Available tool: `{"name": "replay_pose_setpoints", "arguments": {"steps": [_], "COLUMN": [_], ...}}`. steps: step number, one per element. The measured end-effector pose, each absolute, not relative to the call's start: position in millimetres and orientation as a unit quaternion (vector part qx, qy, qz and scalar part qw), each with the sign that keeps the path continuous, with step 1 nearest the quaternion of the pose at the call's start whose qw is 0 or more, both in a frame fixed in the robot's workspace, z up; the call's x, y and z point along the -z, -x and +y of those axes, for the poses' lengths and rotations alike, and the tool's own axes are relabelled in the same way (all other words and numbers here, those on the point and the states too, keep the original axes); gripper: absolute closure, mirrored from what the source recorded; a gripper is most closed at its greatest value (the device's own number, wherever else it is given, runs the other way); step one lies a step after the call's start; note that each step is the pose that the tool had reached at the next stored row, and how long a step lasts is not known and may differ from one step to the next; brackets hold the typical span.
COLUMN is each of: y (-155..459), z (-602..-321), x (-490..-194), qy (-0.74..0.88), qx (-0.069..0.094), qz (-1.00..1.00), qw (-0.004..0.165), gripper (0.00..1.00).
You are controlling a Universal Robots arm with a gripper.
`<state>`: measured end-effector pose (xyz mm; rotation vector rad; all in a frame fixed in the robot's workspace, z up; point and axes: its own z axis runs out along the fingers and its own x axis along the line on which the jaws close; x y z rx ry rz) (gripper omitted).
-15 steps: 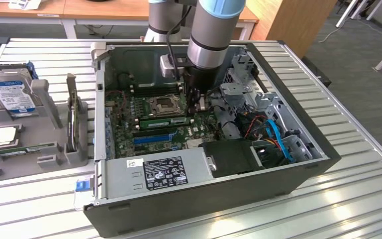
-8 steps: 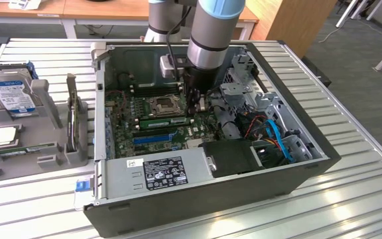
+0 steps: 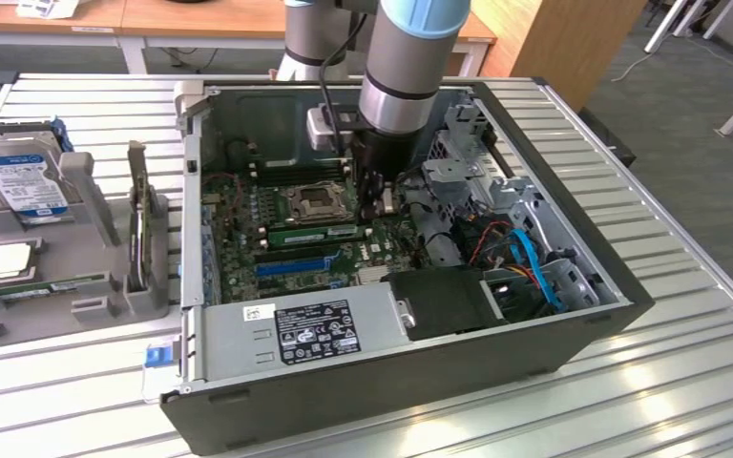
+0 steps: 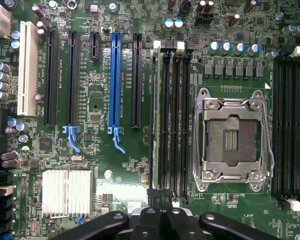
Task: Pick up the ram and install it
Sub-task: 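Press down the ram until it locks into place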
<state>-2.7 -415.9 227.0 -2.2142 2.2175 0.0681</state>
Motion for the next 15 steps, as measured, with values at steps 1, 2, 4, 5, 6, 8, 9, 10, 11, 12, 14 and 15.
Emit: {"name": "replay_pose_setpoints", "arguments": {"steps": [1, 2, 4, 5, 6, 8, 9, 10, 11, 12, 14, 15], "y": [2.6, 2.6, 2.7, 2.6, 2.7, 2.7, 2.7, 2.7, 2.7, 2.7, 2.6, 2.7], "z": [-415.9, -415.9, -416.0, -415.9, -416.0, -416.0, -416.0, -416.0, -416.0, -416.0, -416.0, -416.0], "x": [-226.6, -226.3, -225.8, -225.4, -225.1, -225.0, -225.0, -225.0, -224.9, -224.8, -224.3, -224.1], "qy": [0.706, 0.706, 0.706, 0.706, 0.706, 0.706, 0.706, 0.706, 0.706, 0.706, 0.706, 0.706], "qx": [-0.022, -0.022, -0.022, -0.022, -0.022, -0.022, -0.022, -0.022, -0.022, -0.022, -0.022, -0.022], "qz": [0.707, 0.707, 0.707, 0.707, 0.707, 0.707, 0.707, 0.707, 0.707, 0.707, 0.707, 0.707], "qw": [0.004, 0.004, 0.004, 0.004, 0.003, 0.003, 0.003, 0.003, 0.004, 0.004, 0.004, 0.003], "gripper": [0.9, 0.9, 0.9, 0.9, 0.9, 0.9, 0.9, 0.9, 0.9, 0.9, 0.9, 0.9]}}
